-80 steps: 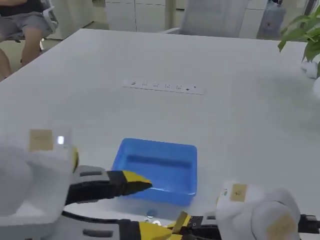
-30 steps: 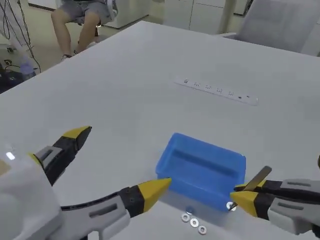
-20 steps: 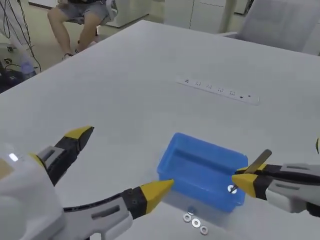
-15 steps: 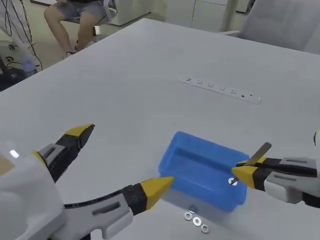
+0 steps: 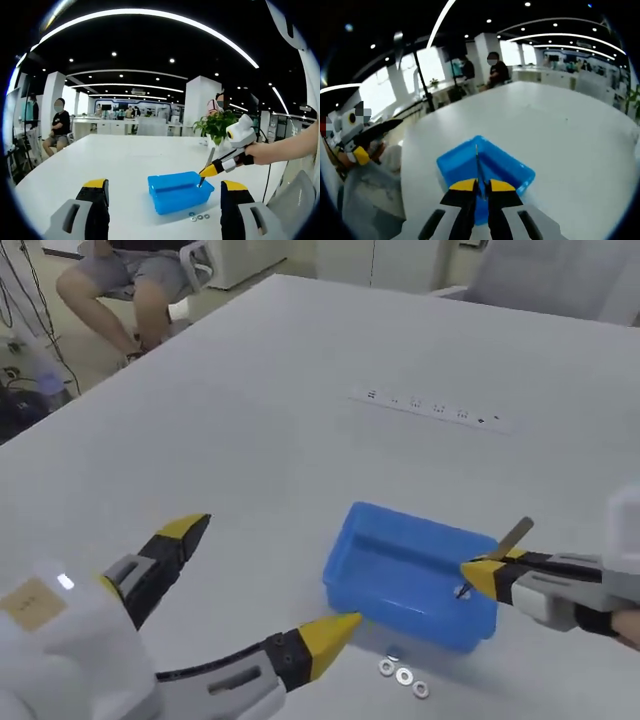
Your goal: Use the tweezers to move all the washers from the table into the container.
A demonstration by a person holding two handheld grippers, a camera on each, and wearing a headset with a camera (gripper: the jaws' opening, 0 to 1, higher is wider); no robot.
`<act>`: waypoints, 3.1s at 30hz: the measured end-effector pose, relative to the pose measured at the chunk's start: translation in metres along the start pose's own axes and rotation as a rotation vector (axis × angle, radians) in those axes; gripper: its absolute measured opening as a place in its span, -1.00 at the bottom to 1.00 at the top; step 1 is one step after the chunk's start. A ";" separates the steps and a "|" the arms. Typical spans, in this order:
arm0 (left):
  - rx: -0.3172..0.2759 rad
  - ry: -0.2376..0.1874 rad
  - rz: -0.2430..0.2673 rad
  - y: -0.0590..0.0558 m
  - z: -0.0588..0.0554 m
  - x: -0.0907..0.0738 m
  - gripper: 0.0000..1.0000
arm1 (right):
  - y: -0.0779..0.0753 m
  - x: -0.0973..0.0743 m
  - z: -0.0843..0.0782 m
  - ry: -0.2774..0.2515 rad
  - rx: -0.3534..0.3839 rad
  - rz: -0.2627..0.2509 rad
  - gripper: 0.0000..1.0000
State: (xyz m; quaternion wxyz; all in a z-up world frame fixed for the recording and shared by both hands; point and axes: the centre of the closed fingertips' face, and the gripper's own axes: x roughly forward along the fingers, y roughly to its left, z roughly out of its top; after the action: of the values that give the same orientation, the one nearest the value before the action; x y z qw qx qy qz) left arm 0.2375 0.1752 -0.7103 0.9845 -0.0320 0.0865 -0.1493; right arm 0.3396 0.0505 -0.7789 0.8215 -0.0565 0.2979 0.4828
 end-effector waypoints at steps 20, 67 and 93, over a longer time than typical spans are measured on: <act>-0.003 0.080 -0.323 -0.044 -0.010 0.006 0.96 | -0.020 0.026 -0.009 0.045 0.055 -0.213 -0.91; -0.012 0.055 -0.278 -0.030 -0.008 0.007 0.86 | 0.041 0.004 0.011 -0.034 0.068 -0.151 -0.92; 0.007 0.072 -0.281 -0.031 -0.012 0.006 0.77 | 0.057 0.006 -0.061 0.049 0.255 -0.109 -0.91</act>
State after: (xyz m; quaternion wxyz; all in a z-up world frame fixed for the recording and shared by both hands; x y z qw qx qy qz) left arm 0.2321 0.1435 -0.7205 0.9503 -0.0351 0.1160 -0.2868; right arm 0.2676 0.0617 -0.8208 0.8396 0.0204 0.3734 0.3939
